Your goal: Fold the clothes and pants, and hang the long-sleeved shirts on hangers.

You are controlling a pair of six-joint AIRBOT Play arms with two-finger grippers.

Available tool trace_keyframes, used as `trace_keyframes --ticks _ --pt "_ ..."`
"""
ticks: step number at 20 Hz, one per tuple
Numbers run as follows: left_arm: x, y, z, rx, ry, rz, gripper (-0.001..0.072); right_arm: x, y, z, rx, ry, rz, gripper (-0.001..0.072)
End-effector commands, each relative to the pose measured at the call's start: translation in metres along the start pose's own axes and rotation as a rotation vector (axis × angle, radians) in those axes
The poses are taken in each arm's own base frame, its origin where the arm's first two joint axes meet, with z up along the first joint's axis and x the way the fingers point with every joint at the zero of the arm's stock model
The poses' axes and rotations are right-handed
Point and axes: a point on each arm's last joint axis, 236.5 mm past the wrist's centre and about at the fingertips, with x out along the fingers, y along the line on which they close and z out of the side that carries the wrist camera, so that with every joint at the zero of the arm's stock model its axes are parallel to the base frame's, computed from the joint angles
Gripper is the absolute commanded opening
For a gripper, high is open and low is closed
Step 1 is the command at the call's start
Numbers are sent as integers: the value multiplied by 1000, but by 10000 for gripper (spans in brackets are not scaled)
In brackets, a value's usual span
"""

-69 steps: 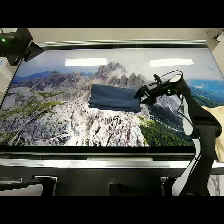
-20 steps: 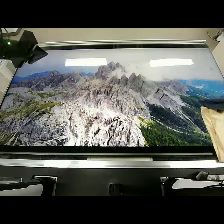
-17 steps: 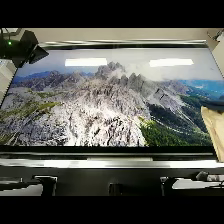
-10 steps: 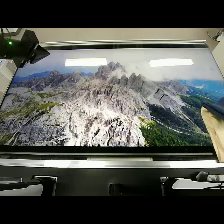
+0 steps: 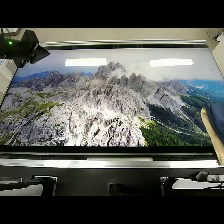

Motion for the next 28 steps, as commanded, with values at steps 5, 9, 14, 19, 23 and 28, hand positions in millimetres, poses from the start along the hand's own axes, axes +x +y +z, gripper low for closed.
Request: trace_keyframes --ticks 5,9,14,19,23,28 --pt "0 0 0 1 1 0 16 22 -8 13 4 -72 -74 160" --pt "0 0 0 23 1 0 16 15 -43 12 49 -75 -215 675" --pt "0 2 1 90 -4 7 16 -8 -4 17 49 -155 17 325" --pt "-4 30 12 207 -40 134 16 -123 161 -5 -283 -353 697 36" --pt "-10 52 22 317 -59 230 16 -203 266 -94 -682 -478 814 35" --pt "-19 68 34 353 -78 258 16 -284 357 -202 -934 -691 969 34"
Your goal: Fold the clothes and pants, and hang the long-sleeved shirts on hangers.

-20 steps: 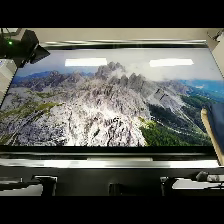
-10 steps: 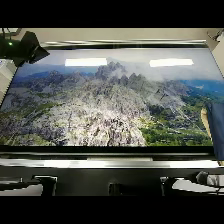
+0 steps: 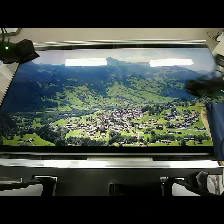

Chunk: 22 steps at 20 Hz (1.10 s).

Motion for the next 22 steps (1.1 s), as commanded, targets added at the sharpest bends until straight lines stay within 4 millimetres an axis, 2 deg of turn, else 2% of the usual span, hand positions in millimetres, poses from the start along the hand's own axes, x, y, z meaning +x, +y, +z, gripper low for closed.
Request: trace_keyframes --ticks 1,3,4,22 --pt "-3 17 4 28 -12 38 16 3 112 14 -175 -116 141 34" --pt "-3 17 4 41 -11 38 15 4 138 10 -216 -124 172 34" --pt "-3 17 4 40 -11 37 16 3 142 9 -223 -127 178 35" --pt "6 20 1 34 8 39 19 -1 142 11 -223 -136 178 39"
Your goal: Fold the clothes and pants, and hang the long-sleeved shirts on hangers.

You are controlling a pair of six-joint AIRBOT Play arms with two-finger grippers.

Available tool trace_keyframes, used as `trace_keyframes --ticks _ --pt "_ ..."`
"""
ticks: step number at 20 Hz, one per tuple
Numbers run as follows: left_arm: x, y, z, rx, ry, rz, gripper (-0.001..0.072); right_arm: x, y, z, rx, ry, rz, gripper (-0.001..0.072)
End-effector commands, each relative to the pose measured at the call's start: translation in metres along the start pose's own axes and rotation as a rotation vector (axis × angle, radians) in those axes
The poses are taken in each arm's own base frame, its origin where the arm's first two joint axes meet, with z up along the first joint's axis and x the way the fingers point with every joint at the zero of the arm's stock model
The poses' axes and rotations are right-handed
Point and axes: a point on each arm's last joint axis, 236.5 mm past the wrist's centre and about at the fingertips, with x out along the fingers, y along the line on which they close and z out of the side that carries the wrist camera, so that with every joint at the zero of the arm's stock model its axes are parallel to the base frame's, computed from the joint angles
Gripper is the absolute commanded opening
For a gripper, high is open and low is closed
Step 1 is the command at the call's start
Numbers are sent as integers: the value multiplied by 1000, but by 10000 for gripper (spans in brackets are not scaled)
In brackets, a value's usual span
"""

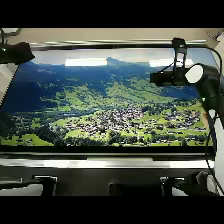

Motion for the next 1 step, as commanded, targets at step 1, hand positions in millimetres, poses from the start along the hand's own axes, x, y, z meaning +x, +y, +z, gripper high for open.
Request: trace_keyframes --ticks 1 --pt "0 1 0 -1 0 0 19 -1 1 1 -1 -1 1 39"
